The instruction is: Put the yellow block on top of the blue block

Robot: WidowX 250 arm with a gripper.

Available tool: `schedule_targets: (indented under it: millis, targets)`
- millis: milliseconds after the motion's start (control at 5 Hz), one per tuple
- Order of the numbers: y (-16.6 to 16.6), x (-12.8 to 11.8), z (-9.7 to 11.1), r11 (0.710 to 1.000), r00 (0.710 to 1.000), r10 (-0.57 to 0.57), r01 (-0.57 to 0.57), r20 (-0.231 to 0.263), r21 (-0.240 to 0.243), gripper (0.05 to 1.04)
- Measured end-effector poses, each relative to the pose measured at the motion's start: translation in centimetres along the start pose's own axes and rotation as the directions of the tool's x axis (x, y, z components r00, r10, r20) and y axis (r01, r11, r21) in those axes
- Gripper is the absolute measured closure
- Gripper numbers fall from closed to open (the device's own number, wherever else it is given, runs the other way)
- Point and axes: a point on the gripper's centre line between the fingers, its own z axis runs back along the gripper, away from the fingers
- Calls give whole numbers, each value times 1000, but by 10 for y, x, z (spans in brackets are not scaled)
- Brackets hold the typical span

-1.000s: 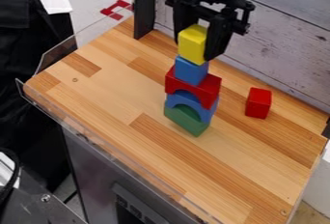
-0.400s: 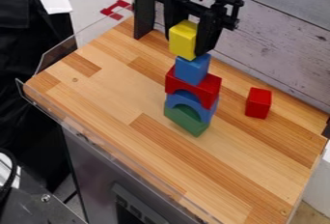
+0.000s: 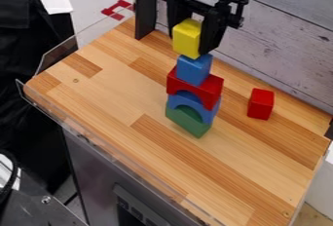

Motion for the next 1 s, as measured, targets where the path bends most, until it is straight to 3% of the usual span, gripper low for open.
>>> schedule_targets:
  millis: [400,600,800,1000]
  targets:
    - [-8,0,1,1000,1000,-4,4,-1,0,482]
    - [-12,0,1,1000,1000,-13,13,-4,-24,437]
    - [-12,0,2,998,1000,-13,13,-1,-55,133]
    - [-10,0,2,998,1000,-6,6,0,-66,83]
